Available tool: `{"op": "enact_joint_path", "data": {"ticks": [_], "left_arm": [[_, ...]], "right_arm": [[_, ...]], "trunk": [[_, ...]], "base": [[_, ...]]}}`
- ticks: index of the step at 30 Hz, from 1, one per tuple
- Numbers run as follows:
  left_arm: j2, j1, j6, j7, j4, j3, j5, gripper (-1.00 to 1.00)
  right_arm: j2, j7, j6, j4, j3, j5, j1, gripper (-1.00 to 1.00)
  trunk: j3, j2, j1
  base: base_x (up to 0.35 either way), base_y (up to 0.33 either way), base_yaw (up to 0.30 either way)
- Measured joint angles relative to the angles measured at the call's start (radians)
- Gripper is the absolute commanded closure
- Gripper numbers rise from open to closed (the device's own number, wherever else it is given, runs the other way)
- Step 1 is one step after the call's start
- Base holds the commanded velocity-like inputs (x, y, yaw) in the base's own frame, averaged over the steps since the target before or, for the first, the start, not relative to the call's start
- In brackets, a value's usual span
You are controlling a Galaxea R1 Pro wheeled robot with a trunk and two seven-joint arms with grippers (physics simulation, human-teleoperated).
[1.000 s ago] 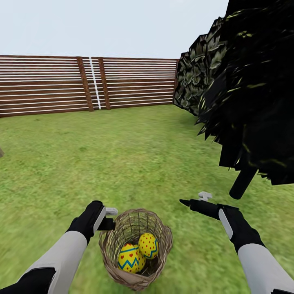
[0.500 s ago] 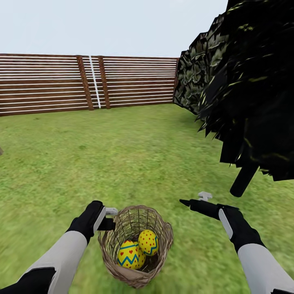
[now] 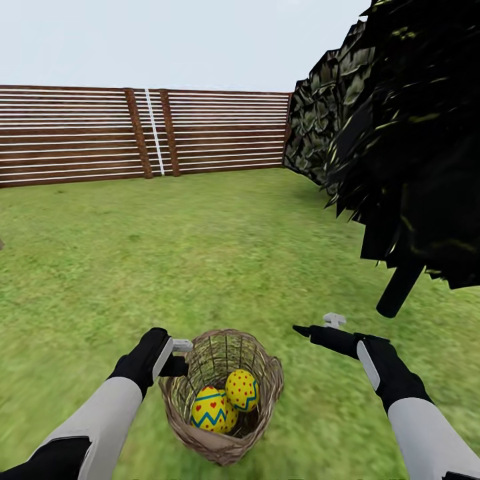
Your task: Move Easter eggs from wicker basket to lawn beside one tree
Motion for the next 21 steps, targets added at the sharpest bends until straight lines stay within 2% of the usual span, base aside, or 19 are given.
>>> {"op": "enact_joint_path", "data": {"ticks": [8, 21], "left_arm": [[0.000, 0.000, 0.000, 0.000, 0.000, 0.002, 0.000, -1.00], [0.000, 0.000, 0.000, -0.001, 0.000, 0.001, -0.001, -1.00]], "right_arm": [[-0.001, 0.000, 0.000, 0.000, 0.000, 0.000, 0.000, -1.00], [-0.001, 0.000, 0.000, 0.000, 0.000, 0.000, 0.000, -1.00]], "trunk": [[-0.025, -0.056, 0.031], [-0.025, -0.056, 0.031]], "base": [[0.000, 0.000, 0.000], [0.000, 0.000, 0.000]]}}
